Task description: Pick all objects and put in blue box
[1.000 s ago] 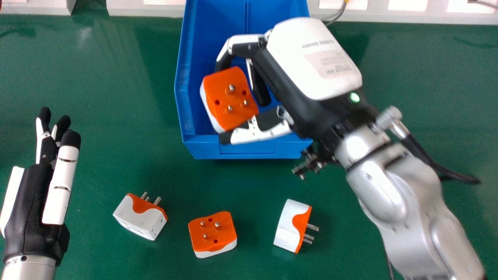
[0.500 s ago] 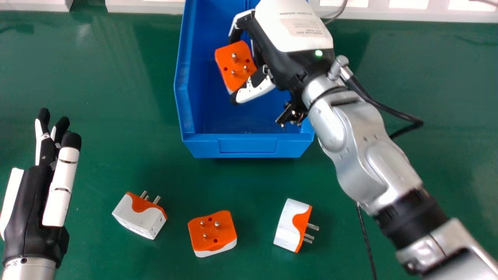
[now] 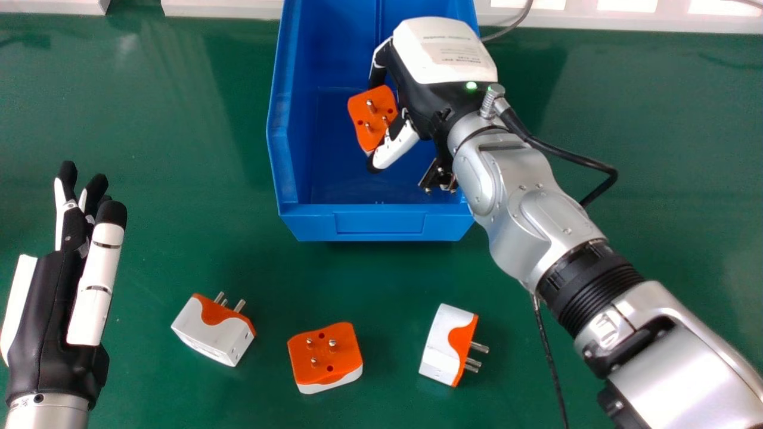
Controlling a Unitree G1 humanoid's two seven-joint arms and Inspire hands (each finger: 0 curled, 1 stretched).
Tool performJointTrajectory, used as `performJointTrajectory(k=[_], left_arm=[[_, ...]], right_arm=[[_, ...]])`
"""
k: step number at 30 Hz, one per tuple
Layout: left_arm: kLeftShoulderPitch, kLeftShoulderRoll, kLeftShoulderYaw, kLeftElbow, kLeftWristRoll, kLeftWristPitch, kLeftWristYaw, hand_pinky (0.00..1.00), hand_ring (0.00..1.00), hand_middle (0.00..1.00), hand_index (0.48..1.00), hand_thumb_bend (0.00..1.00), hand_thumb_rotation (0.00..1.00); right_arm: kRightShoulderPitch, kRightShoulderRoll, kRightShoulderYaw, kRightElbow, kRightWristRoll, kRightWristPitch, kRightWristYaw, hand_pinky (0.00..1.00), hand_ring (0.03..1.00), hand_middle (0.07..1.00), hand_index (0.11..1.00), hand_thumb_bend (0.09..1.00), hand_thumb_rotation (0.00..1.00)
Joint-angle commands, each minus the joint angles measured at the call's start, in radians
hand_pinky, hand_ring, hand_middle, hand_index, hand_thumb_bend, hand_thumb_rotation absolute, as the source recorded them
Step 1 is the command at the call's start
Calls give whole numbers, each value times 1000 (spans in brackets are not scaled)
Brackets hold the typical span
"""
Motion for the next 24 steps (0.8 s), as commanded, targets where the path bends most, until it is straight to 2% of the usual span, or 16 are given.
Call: performJointTrajectory(k=[1, 2, 3, 4, 5, 6, 8, 9, 10, 12, 15, 17, 21, 22, 23, 24], left_arm=[[7, -5, 0, -30, -20, 8, 1, 1000, 1000, 1000, 1000, 441, 885], [8, -4, 0, -31, -15, 8, 2, 1000, 1000, 1000, 1000, 430, 887], [9, -5, 0, -34, -15, 11, 2, 1000, 1000, 1000, 1000, 433, 892], [7, -4, 0, -31, -4, 6, 6, 1000, 1000, 1000, 1000, 430, 897], [5, -3, 0, -25, -4, 1, 4, 1000, 1000, 1000, 1000, 418, 900], [3, -4, 1, -26, -11, 7, 2, 1000, 1000, 1000, 1000, 419, 890], [1, -4, 1, -28, -17, 16, 0, 1000, 1000, 1000, 1000, 424, 882], [-1, -3, 1, -26, -16, 16, 0, 1000, 1000, 1000, 1000, 425, 887], [-3, -1, 0, -23, -14, 13, -1, 1000, 1000, 1000, 1000, 429, 891], [-3, 1, -1, -24, -3, 16, 4, 1000, 1000, 1000, 1000, 444, 892], [-9, 1, 1, -18, -2, 13, 5, 1000, 1000, 1000, 1000, 438, 897], [-10, 3, 1, -14, 15, 10, 12, 1000, 1000, 1000, 1000, 443, 903], [-21, 2, 2, -7, -4, 12, 0, 1000, 1000, 1000, 1000, 426, 877], [-21, 3, 2, -7, -3, 14, -1, 1000, 1000, 1000, 1000, 426, 884], [-19, 2, 2, -9, -7, 20, -3, 1000, 1000, 1000, 1000, 430, 892], [-15, 0, 2, -13, -3, 21, 0, 1000, 1000, 1000, 1000, 436, 891]], right_arm=[[-41, -3, 25, -19, -13, -1, -35, 370, 487, 556, 490, 498, 152], [-38, -5, 36, -24, -21, 7, -32, 390, 504, 587, 568, 577, 260], [-37, -7, 46, -32, -26, 16, -20, 401, 517, 611, 611, 619, 317], [-39, -7, 56, -39, -30, 30, 1, 466, 598, 683, 686, 672, 407], [-38, -6, 60, -53, -27, 47, 25, 534, 687, 760, 748, 699, 476], [-36, -5, 62, -68, -23, 60, 42, 605, 762, 829, 804, 721, 524], [-31, -5, 66, -92, -18, 74, 62, 733, 886, 934, 897, 764, 580], [-28, -7, 71, -99, -20, 76, 62, 784, 929, 967, 930, 787, 605], [-27, -10, 77, -103, -24, 77, 60, 814, 953, 983, 951, 808, 627], [-22, -18, 86, -115, -31, 77, 53, 835, 967, 996, 967, 840, 660], [-7, -31, 88, -154, -26, 75, 59, 872, 993, 1000, 995, 843, 685], [6, -41, 89, -183, -26, 74, 64, 887, 998, 1000, 999, 840, 696], [78, -72, 85, -316, -35, 82, 58, 867, 993, 1000, 1000, 815, 665], [109, -85, 87, -375, -45, 92, 64, 868, 997, 1000, 999, 803, 654], [147, -100, 87, -443, -57, 101, 66, 865, 993, 1000, 992, 796, 658], [189, -114, 85, -508, -65, 103, 58, 860, 983, 1000, 976, 796, 668]])
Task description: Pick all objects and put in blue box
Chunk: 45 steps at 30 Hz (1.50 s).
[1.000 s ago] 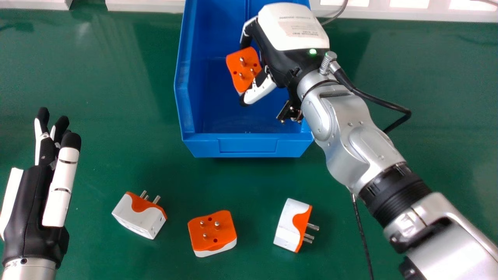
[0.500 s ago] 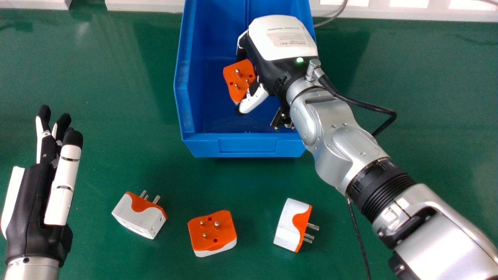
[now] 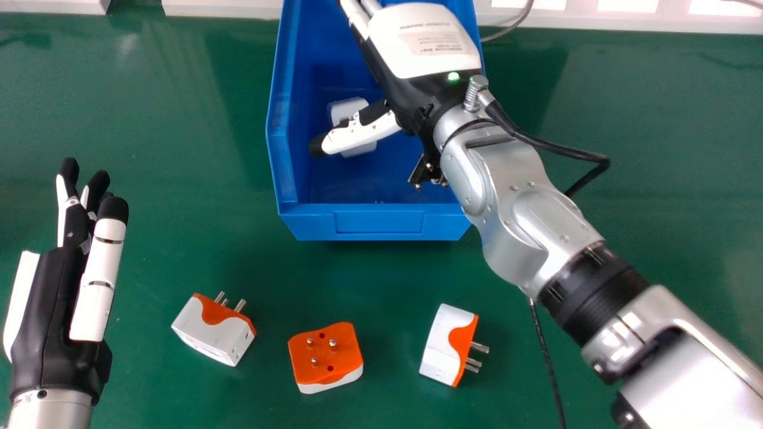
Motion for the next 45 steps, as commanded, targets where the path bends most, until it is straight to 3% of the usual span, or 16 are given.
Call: performJointTrajectory(k=[1, 4, 8, 11, 17, 20, 22, 23, 24, 25, 27, 30, 33, 37, 41, 45], left_arm=[[8, 2, 2, -12, 4, -7, 7, 1000, 1000, 1000, 1000, 440, 895], [14, 2, 1, -6, 23, -18, 14, 1000, 1000, 1000, 1000, 453, 906], [24, -1, 1, -13, 29, -12, 24, 1000, 1000, 1000, 1000, 451, 919], [17, -6, 3, 1, 0, -24, 10, 1000, 1000, 1000, 1000, 425, 907], [19, -7, 5, 13, -5, -41, 2, 1000, 1000, 1000, 1000, 414, 905], [28, -9, 7, 13, 5, -45, 9, 1000, 1000, 1000, 1000, 420, 896], [32, -14, 9, 14, -5, -45, 6, 1000, 1000, 1000, 1000, 425, 876], [32, -15, 12, 15, -35, -38, -11, 1000, 1000, 1000, 1000, 423, 873], [34, -12, 12, 18, -30, -43, -12, 1000, 1000, 1000, 1000, 433, 853], [36, -12, 13, 18, -39, -46, -19, 1000, 1000, 1000, 1000, 432, 861], [44, -13, 14, 9, -30, -43, -12, 1000, 1000, 1000, 1000, 414, 852], [47, -14, 16, 7, -47, -33, -17, 1000, 1000, 1000, 1000, 424, 835], [54, -7, 16, 10, -12, -50, -6, 1000, 1000, 1000, 1000, 429, 871], [54, -11, 20, 3, -33, -38, -10, 1000, 1000, 1000, 1000, 416, 854], [52, -6, 20, 3, -38, -37, -14, 1000, 1000, 1000, 1000, 424, 849], [50, -3, 20, 3, -18, -48, -6, 1000, 1000, 1000, 1000, 442, 872]], right_arm=[[75, -35, -9, -158, -26, 1, -15, 848, 969, 996, 953, 799, 666], [195, -73, -34, -337, -24, -12, -2, 869, 980, 1000, 950, 764, 701], [355, -115, -51, -552, -57, -18, -4, 836, 973, 1000, 971, 733, 697], [502, -145, -62, -696, -65, -48, -22, 822, 973, 1000, 973, 722, 717], [780, -232, -112, -857, -10, -195, -57, 814, 951, 987, 957, 686, 676], [918, -287, -148, -898, 12, -275, -76, 843, 949, 973, 948, 666, 674], [993, -311, -173, -909, 21, -325, -98, 813, 927, 954, 925, 672, 663], [1026, -319, -186, -913, 27, -349, -107, 804, 921, 949, 917, 670, 658], [1056, -323, -196, -914, 35, -372, -119, 791, 911, 941, 905, 668, 650], [1084, -327, -207, -916, 43, -392, -124, 775, 900, 929, 888, 674, 630], [1139, -338, -225, -920, 54, -428, -131, 740, 875, 905, 860, 677, 601], [1200, -346, -247, -915, 35, -453, -122, 752, 875, 907, 865, 659, 600], [1215, -343, -256, -888, 12, -462, -124, 739, 863, 897, 852, 658, 565], [1203, -337, -256, -825, -22, -468, -135, 705, 831, 866, 820, 656, 583], [1167, -315, -247, -767, -51, -444, -115, 714, 828, 858, 802, 656, 576], [1121, -293, -234, -725, -84, -401, -72, 712, 823, 858, 807, 649, 574]])
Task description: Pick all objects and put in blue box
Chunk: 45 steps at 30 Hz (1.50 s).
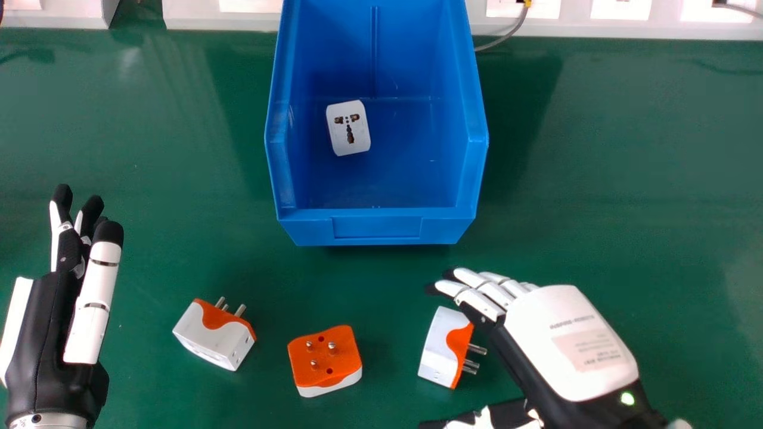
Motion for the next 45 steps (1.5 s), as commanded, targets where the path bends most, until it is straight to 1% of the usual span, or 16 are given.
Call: performJointTrajectory(k=[1, 4, 8, 9, 13, 16, 19, 21, 24, 26, 28, 30, 34, 37, 42, 45], left_arm=[[-1, 13, 9, -24, 16, -20, 10, 1000, 1000, 1000, 1000, 443, 873], [-6, 12, 7, -31, 2, -5, 7, 1000, 1000, 1000, 1000, 426, 865], [-6, 7, 6, -46, -8, 7, 9, 1000, 1000, 1000, 1000, 396, 834], [-5, 7, 6, -48, -7, 10, 9, 1000, 1000, 1000, 1000, 390, 837], [-5, 15, 5, -46, 16, 8, 15, 1000, 1000, 1000, 1000, 413, 879], [-12, 13, 10, -44, -12, 18, 4, 1000, 1000, 1000, 1000, 407, 860], [-12, 17, 11, -44, -13, 20, 0, 1000, 1000, 1000, 1000, 403, 864], [-12, 17, 13, -48, -21, 25, -2, 1000, 1000, 1000, 1000, 397, 860], [-12, 15, 14, -55, -20, 35, 4, 1000, 1000, 1000, 1000, 392, 857], [-11, 16, 14, -55, -4, 27, 9, 1000, 1000, 1000, 1000, 387, 853], [-11, 18, 15, -53, -6, 23, 5, 1000, 1000, 1000, 1000, 394, 858], [-10, 20, 14, -55, 7, 23, 11, 1000, 1000, 1000, 1000, 395, 852], [-9, 18, 15, -65, -4, 41, 10, 1000, 1000, 1000, 1000, 394, 847], [-12, 18, 15, -64, -3, 37, 10, 1000, 1000, 1000, 1000, 387, 843], [-22, 18, 18, -55, -17, 39, 4, 1000, 1000, 1000, 1000, 400, 827], [-25, 19, 18, -54, -8, 41, 8, 1000, 1000, 1000, 1000, 400, 830]], right_arm=[[-32, 13, 6, 14, -14, 13, 10, 706, 817, 854, 806, 649, 588], [-70, 24, 14, 54, -24, 30, 26, 693, 812, 852, 807, 650, 624], [-109, 38, 27, 108, -32, 52, 24, 686, 810, 847, 805, 665, 611], [-117, 41, 30, 119, -37, 58, 21, 687, 811, 847, 804, 667, 611], [-143, 52, 36, 156, -41, 70, 9, 690, 814, 847, 805, 674, 616], [-158, 57, 41, 167, -49, 91, 30, 707, 828, 858, 818, 663, 638], [-169, 61, 46, 177, -51, 105, 34, 713, 833, 862, 824, 662, 648], [-177, 62, 51, 190, -57, 109, 26, 704, 825, 855, 819, 665, 648], [-190, 63, 61, 211, -69, 124, 27, 703, 825, 855, 821, 662, 663], [-199, 65, 68, 222, -72, 136, 32, 706, 827, 857, 823, 664, 668], [-207, 66, 76, 234, -71, 145, 31, 710, 828, 858, 825, 665, 657], [-215, 66, 85, 248, -72, 152, 27, 708, 826, 856, 821, 667, 638], [-236, 69, 103, 288, -81, 164, 10, 699, 821, 850, 813, 669, 627], [-250, 72, 114, 320, -83, 166, -3, 691, 813, 843, 804, 683, 610], [-281, 70, 140, 367, -92, 184, 8, 697, 815, 848, 809, 682, 619], [-301, 70, 156, 402, -99, 192, 0, 697, 810, 843, 803, 677, 609]])
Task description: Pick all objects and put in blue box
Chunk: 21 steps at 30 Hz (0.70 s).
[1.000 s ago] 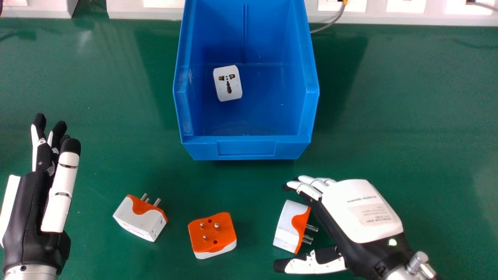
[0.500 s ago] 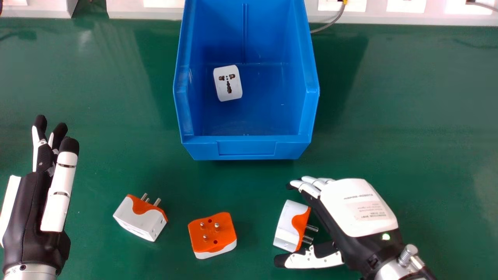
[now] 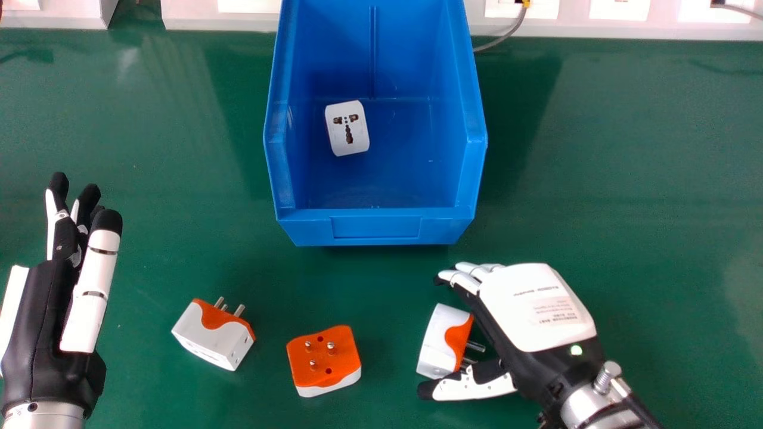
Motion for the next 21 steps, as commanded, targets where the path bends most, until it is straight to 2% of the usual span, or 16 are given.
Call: performJointTrajectory(k=[1, 3, 6, 7, 8, 9, 10, 15, 17, 18, 20, 21], left_arm=[[-5, 15, 9, -18, 1, -2, 3, 1000, 1000, 1000, 1000, 399, 835], [-4, 15, 8, -17, 11, -12, 6, 1000, 1000, 1000, 1000, 416, 861], [-7, 10, 7, -26, 2, 1, 11, 1000, 1000, 1000, 1000, 405, 862], [-9, 9, 7, -25, 1, 2, 12, 1000, 1000, 1000, 1000, 396, 851], [-11, 10, 6, -26, 0, 5, 12, 1000, 1000, 1000, 1000, 391, 851], [-13, 6, 7, -25, -13, 6, 9, 1000, 1000, 1000, 1000, 386, 854], [-14, 5, 8, -25, -20, 9, 7, 1000, 1000, 1000, 1000, 377, 823], [-18, 12, 10, -16, -13, 6, 1, 1000, 1000, 1000, 1000, 379, 831], [-14, 12, 10, -28, 0, 19, 11, 1000, 1000, 1000, 1000, 382, 840], [-13, 12, 10, -29, 2, 21, 12, 1000, 1000, 1000, 1000, 387, 842], [-14, 12, 11, -25, -9, 19, 6, 1000, 1000, 1000, 1000, 394, 845], [-14, 15, 11, -24, -5, 17, 5, 1000, 1000, 1000, 1000, 395, 846]], right_arm=[[3, -1, 20, 45, -6, 13, 12, 694, 805, 838, 798, 674, 604], [-10, -2, 30, 67, -8, 14, 1, 685, 793, 826, 787, 670, 581], [-28, 2, 37, 111, 2, 7, -35, 659, 754, 780, 753, 644, 487], [-32, 7, 35, 129, 14, 0, -57, 615, 695, 720, 702, 623, 412], [-37, 12, 32, 146, 31, -10, -74, 530, 603, 635, 614, 576, 302], [-42, 15, 28, 162, 51, -20, -83, 449, 520, 561, 551, 539, 223], [-46, 17, 25, 169, 70, -25, -77, 382, 446, 496, 517, 518, 182], [-53, 10, 23, 151, 142, -8, 9, 150, 200, 269, 473, 488, 158], [-51, 7, 25, 136, 155, 6, 34, 122, 175, 240, 471, 487, 159], [-50, 6, 26, 128, 158, 11, 42, 127, 183, 248, 471, 487, 159], [-47, 6, 26, 117, 162, 18, 50, 129, 190, 257, 471, 487, 159], [-45, 6, 26, 110, 163, 20, 51, 129, 191, 258, 471, 487, 159]])
